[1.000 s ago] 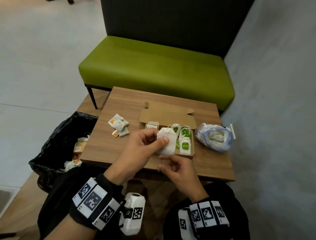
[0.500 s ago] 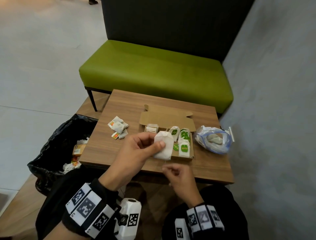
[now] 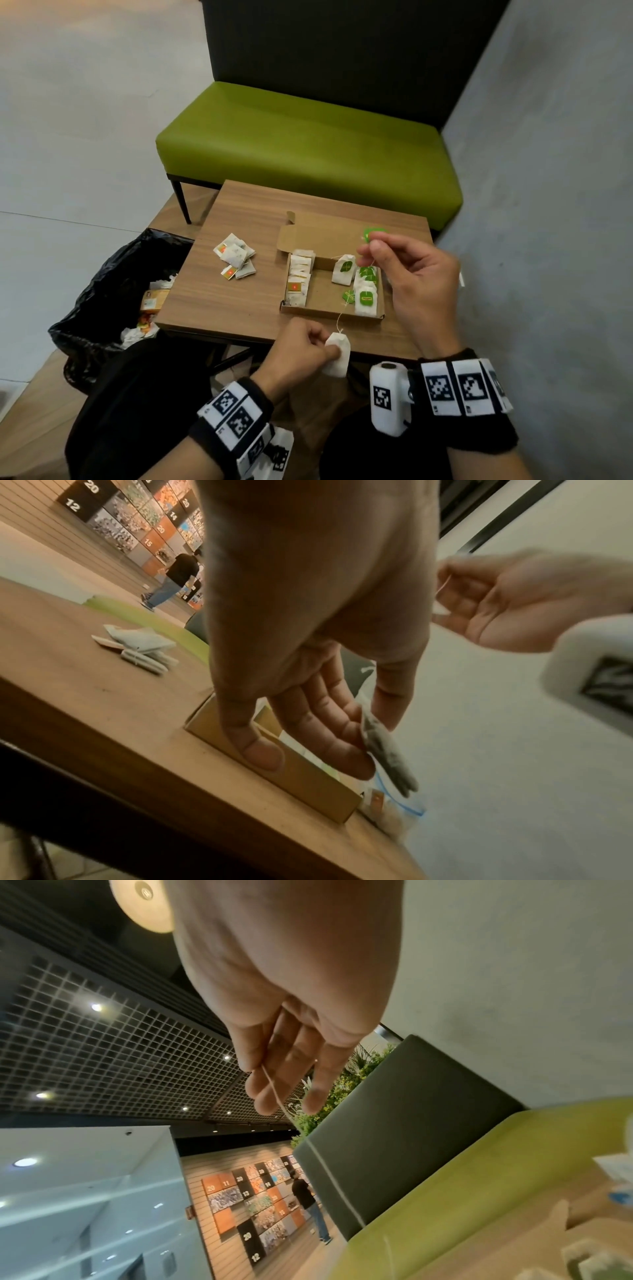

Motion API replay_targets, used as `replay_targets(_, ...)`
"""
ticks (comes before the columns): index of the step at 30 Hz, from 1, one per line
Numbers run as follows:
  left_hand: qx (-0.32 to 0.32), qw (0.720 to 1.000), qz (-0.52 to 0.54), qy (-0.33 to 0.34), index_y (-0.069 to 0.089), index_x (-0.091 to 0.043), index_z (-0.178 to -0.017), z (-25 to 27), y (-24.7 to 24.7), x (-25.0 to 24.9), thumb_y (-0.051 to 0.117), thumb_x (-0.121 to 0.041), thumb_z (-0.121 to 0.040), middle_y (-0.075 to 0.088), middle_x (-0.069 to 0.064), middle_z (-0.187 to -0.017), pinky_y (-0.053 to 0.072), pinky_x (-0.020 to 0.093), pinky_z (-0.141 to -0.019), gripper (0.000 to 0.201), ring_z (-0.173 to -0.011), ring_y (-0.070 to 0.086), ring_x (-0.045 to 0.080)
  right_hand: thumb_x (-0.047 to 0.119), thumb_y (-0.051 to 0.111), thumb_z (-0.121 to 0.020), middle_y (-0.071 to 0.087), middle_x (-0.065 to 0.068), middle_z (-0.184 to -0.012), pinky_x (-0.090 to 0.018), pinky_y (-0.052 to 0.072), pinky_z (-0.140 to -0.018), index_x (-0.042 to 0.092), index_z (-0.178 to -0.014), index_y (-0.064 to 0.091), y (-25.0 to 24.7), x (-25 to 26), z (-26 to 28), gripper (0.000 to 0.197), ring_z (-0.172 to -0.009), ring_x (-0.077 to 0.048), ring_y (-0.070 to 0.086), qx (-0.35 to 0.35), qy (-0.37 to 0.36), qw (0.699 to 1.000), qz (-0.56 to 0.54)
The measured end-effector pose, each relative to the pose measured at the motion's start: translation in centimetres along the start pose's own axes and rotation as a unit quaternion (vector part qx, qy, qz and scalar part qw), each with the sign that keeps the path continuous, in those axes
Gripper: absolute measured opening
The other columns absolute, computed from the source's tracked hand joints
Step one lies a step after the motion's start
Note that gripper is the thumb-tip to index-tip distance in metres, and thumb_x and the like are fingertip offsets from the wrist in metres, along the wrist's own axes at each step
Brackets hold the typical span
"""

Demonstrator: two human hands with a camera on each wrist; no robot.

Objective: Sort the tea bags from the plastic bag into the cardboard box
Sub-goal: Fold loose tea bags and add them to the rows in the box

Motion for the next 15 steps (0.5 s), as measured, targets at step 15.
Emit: replay_targets(15, -0.148, 0.966, 0.192, -0.089, 0.068, 0.009, -0.098, -5.3, -6.0, -0.6, 0.07, -0.011, -0.083, 0.067, 0.007, -0.068, 0.042, 0.023, -0.05, 0.025, -0.053, 0.058, 0.012, 0.014, 0.073, -0.076, 0.079, -0.003, -0.088, -0.024, 0.04, -0.111, 0.021, -0.122, 0.062, 2.2, -2.7, 9.7, 0.048, -0.099, -0.006, 0.072, 0.129, 0.143, 0.98, -0.057)
Point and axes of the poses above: each hand's wrist, its own z-axis away from the middle knuckle, its own y-axis out of the palm, x = y × z, the point moved 8 cm from there along -z, towards the middle knuckle
